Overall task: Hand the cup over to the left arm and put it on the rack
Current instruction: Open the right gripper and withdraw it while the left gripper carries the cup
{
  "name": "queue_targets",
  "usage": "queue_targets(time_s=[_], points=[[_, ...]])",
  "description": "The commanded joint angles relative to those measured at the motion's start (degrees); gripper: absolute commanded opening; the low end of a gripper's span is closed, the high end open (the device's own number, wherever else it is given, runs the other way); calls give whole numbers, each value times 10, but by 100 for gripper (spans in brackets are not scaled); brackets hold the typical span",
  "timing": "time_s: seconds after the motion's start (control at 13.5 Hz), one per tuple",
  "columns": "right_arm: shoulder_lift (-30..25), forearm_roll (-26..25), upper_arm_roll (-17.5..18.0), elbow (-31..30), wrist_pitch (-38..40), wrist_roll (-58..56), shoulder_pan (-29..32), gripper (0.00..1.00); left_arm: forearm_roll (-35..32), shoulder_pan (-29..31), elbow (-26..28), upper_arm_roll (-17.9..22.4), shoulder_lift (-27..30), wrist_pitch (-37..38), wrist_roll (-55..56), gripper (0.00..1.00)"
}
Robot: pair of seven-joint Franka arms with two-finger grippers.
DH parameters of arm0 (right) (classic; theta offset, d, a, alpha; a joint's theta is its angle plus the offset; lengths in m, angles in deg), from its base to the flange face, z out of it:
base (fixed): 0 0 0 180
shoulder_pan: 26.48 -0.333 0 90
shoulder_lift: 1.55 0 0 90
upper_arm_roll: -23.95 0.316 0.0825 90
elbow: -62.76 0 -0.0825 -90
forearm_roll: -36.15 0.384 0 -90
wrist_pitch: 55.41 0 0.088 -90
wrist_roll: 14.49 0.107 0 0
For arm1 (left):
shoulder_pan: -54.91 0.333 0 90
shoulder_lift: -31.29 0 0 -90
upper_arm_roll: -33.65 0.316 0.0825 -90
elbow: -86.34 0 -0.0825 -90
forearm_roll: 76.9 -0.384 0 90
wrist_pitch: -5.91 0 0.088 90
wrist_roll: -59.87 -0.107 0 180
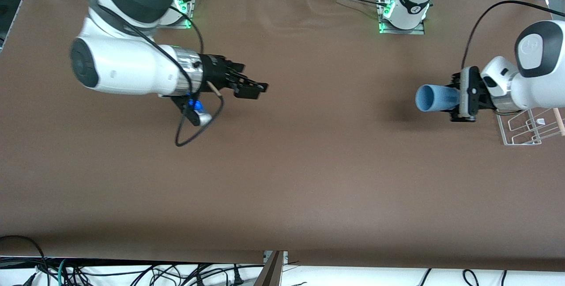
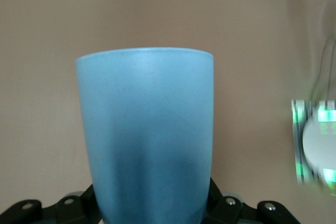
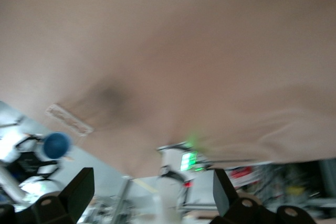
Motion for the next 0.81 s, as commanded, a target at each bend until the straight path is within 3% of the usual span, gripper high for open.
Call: queue_targets(time_s=[0.0, 0.15, 0.37, 0.59, 0.74], points=[[-140, -13, -67, -160, 8, -120, 2, 100, -135, -2, -15, 21, 10, -11, -4, 13], [-189, -81, -110, -220, 15, -217, 2, 100, -231, 4, -17, 44, 10, -38, -3, 13], [-204, -187, -157, -224, 47, -452, 2, 100, -289, 59, 9, 65, 7, -113, -10, 13], [-217, -259, -168, -227, 42, -538, 2, 100, -396, 83, 15, 85, -8, -199, -3, 12], [-240, -305, -166, -252, 24, -552, 2, 100, -455, 92, 20, 86, -28, -225, 16, 6]])
